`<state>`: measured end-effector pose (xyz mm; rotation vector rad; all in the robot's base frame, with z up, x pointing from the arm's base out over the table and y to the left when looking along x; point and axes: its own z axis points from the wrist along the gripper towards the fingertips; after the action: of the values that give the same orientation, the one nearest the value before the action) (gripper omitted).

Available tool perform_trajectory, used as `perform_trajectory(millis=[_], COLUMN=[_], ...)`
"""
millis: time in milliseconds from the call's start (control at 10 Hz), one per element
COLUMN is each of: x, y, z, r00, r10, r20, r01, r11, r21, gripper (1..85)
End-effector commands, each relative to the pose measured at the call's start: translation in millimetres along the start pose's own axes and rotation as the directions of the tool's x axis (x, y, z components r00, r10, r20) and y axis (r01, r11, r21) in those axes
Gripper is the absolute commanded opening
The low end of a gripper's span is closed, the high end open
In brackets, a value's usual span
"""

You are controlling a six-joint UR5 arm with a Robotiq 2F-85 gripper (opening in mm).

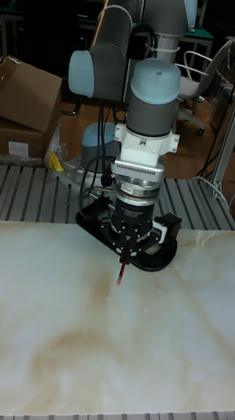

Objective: Insert the pencil into the pencil sharpener

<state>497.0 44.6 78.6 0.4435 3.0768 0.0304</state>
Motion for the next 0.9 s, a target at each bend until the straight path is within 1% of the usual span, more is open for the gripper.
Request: perform_trajectory(millis=[0,200,500,600,700,800], x=[-4.6,-5.5,-1.7,-4.7,-10.3,-11.4], y=[10.4,10.6,19.4,21.5,29.7,37.1], z=[-1.5,-1.5,-2.0,-2.2,-3.8,-5.8], r00=[1.0,0.998,0.995,0.997,0.998,0.998], r10=[0.014,0.065,0.099,0.079,0.061,0.059], r20=[0.015,0.016,-0.003,-0.001,0.006,-0.003], r01=[-0.013,-0.064,-0.099,-0.079,-0.06,-0.059], r11=[0.999,0.997,0.992,0.994,0.996,0.996], r21=[-0.043,-0.045,-0.077,-0.07,-0.067,-0.07], gripper=[1.3,1.3,1.3,1.3,1.3,1.3])
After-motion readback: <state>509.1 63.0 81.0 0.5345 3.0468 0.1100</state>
